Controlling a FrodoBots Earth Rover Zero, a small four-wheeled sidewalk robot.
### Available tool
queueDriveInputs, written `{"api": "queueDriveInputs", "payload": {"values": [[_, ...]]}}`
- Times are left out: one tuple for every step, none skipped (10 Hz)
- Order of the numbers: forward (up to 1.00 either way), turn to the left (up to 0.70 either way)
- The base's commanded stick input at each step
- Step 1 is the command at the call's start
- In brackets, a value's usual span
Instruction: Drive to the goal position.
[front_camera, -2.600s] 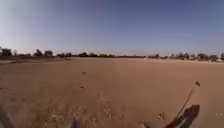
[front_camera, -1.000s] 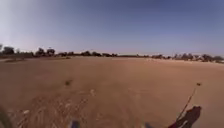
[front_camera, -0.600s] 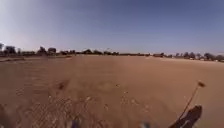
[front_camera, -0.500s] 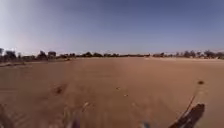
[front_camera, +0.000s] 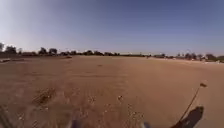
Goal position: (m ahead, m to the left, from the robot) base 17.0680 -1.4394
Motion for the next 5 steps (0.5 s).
{"api": "queueDriveInputs", "payload": {"values": [[1.0, 0.0], [1.0, 0.0], [1.0, 0.0], [1.0, 0.0], [1.0, 0.0]]}}
